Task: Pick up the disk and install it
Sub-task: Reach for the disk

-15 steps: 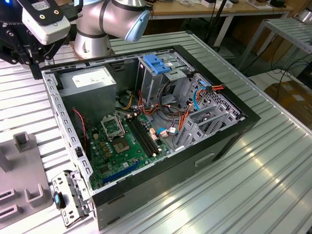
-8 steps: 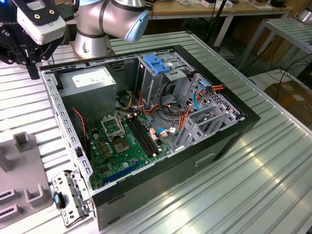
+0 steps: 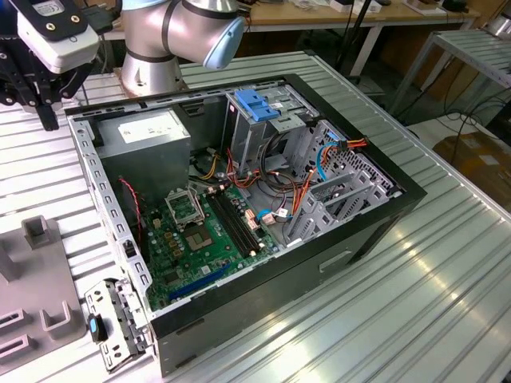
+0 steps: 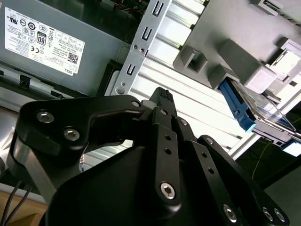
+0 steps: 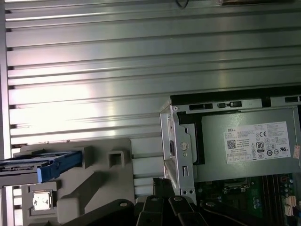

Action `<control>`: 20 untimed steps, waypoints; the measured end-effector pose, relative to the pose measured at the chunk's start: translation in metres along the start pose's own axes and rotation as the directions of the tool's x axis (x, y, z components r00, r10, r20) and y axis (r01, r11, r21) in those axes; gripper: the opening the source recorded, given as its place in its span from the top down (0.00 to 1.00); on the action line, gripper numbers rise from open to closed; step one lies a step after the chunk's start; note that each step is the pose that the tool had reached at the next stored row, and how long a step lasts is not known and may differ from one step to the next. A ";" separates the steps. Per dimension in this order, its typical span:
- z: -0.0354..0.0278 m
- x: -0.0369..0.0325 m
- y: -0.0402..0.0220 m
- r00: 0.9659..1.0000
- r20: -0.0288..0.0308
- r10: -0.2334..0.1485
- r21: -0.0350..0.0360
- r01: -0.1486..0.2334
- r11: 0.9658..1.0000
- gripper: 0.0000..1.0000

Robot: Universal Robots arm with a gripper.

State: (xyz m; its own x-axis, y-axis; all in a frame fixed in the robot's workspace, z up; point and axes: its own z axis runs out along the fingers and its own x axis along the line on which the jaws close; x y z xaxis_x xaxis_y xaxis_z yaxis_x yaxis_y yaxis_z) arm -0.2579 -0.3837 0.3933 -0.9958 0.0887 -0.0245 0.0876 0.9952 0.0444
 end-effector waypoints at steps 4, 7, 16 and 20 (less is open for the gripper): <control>-0.0001 0.0030 0.0004 1.000 0.000 0.000 0.000 0.000 1.000 0.89; -0.0001 0.0046 0.0005 1.000 0.000 0.001 0.000 -0.001 1.000 0.89; -0.0002 0.0102 0.0010 1.000 0.000 0.001 0.000 -0.001 1.000 0.89; -0.0003 0.0128 0.0012 1.000 0.000 0.002 0.000 -0.002 1.000 0.89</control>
State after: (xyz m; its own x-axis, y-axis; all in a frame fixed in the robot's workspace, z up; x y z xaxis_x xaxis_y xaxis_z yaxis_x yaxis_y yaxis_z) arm -0.2706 -0.3814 0.3933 -0.9956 0.0902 -0.0245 0.0891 0.9950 0.0444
